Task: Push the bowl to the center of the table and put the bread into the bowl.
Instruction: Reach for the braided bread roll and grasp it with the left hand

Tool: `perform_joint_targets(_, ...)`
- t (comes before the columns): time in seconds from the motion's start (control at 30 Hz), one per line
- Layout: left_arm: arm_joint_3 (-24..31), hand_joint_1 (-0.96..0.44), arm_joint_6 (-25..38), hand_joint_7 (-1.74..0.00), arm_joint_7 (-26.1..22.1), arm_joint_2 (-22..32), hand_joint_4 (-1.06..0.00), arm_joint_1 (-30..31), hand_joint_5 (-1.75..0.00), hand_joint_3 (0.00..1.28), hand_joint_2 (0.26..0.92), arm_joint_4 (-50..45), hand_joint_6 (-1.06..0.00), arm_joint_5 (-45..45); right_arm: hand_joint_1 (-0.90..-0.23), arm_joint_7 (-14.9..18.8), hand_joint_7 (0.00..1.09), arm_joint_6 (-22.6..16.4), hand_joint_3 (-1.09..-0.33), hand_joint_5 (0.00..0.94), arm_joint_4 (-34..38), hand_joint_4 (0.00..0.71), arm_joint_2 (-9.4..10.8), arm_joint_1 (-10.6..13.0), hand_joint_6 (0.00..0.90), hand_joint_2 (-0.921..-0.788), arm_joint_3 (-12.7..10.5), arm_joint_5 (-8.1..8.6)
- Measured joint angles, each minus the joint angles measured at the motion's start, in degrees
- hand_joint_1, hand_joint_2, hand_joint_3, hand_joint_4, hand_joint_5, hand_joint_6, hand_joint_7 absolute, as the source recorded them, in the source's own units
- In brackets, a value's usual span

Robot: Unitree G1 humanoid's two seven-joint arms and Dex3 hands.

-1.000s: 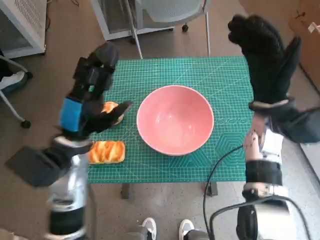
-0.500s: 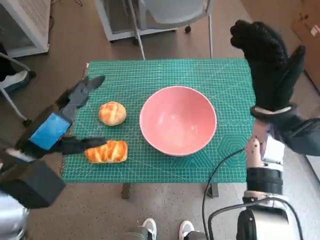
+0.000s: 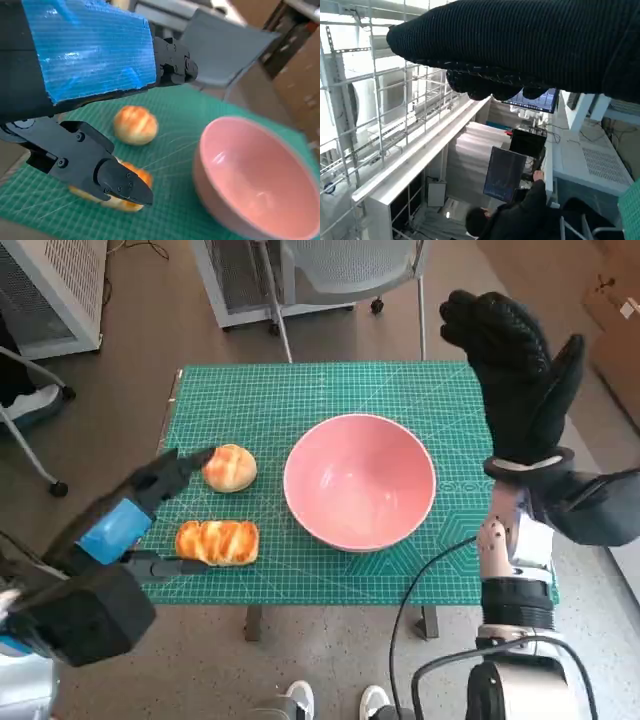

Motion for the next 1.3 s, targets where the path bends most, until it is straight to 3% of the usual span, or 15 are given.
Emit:
perform_joint_targets(0.5, -8.68, -0.1, 1.09, -0.02, -0.22, 0.21, -0.09, -0.12, 0.0, 0.01, 0.735, 6.71, -0.29, 5.84, -0.608, 1.99, 0.02, 1.61, -0.57, 0.007, 0.0, 0.322, 0.49, -0.29, 0.397, -0.921, 0.1, 2.04)
perform_joint_targets(0.87, -15.08, -0.12, 1.21, -0.01, -0.27, -0.52, -0.1, -4.21, 0.0, 0.01, 0.75, 15.25, -0.3, 10.04, -0.607, 2.16, 0.02, 1.86, -0.571, 0.005, -0.19, 0.323, 0.65, -0.32, 0.401, -0.921, 0.16, 2.83)
perform_joint_targets(1.13, -19.58, -0.1, -0.95, -0.03, 1.47, -3.68, -0.15, -7.15, -0.02, 0.01, 0.774, 23.91, -0.36, 12.55, -0.608, 2.2, 0.02, 1.87, -0.572, 0.003, -0.25, 0.322, 0.64, -0.3, 0.401, -0.921, 0.19, 2.86)
perform_joint_targets(1.3, -21.17, -0.03, -2.86, -0.04, 2.37, -5.16, -0.26, -8.4, -0.03, 0.02, 0.797, 28.1, -0.44, 13.98, -0.606, 2.24, 0.02, 1.87, -0.571, 0.003, -0.21, 0.323, 0.6, -0.3, 0.402, -0.921, 0.11, 2.86)
